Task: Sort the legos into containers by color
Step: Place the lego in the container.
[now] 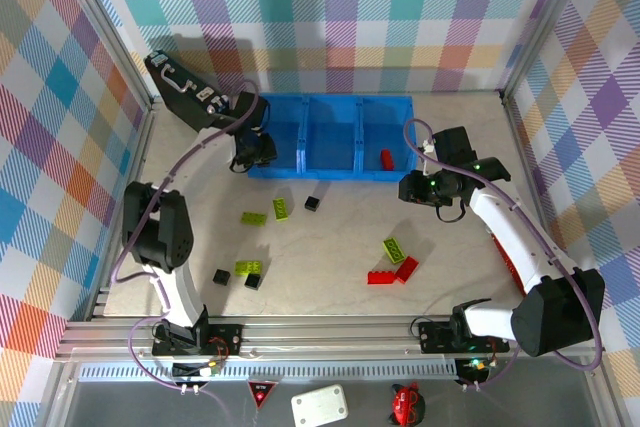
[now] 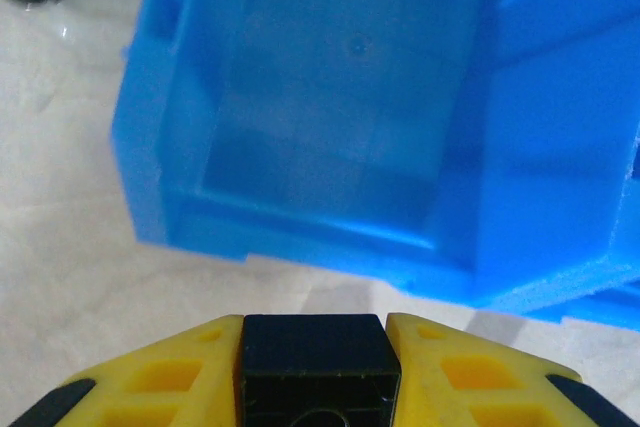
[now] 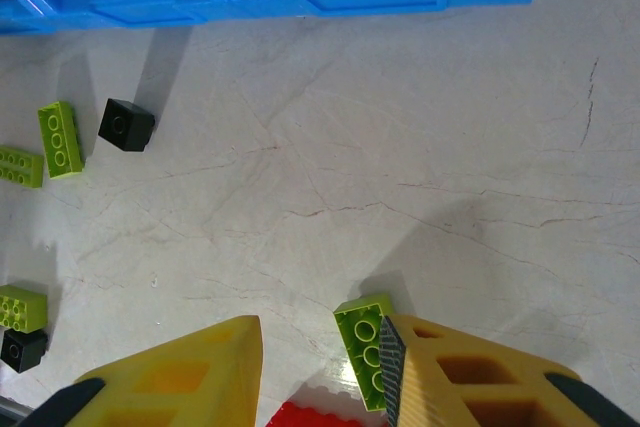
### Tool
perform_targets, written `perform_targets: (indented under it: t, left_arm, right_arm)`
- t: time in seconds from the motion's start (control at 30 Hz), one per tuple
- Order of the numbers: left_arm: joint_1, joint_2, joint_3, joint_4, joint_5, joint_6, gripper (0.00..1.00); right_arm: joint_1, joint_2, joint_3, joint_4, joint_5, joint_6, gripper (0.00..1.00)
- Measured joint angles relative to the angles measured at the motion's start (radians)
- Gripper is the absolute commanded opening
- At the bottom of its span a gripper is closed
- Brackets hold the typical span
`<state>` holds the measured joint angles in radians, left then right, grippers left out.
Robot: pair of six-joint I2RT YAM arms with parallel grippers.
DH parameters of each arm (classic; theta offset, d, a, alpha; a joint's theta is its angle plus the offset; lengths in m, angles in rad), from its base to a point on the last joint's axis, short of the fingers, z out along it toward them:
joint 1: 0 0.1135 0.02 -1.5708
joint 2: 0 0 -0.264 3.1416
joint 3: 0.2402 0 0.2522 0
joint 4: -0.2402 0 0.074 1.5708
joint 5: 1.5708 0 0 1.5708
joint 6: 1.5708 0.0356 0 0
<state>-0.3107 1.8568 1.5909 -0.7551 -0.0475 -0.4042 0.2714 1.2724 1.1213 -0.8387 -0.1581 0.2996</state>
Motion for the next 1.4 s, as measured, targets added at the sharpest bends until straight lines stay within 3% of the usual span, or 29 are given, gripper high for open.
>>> perform_targets:
  t: [0.5, 1.07, 1.4]
  left_arm:
    - [-0.001, 0.364, 0.392, -0.111, -0.022, 0.189, 0.38]
    - [-0.001, 0.56, 0.595, -0.103, -0.014, 0.192, 0.38]
    - [0.0, 0.598, 0.602, -0.105, -0.031, 0.188, 0.43]
  right_arm:
    - [0.0, 0.0, 0.0, 0.0, 0.0, 0.0, 0.38]
    - [0.0, 0.0, 0.0, -0.02, 0.012, -0.027, 0.38]
    - [0.0, 0.0, 0.0, -0.024, 0.016, -0.027, 0.38]
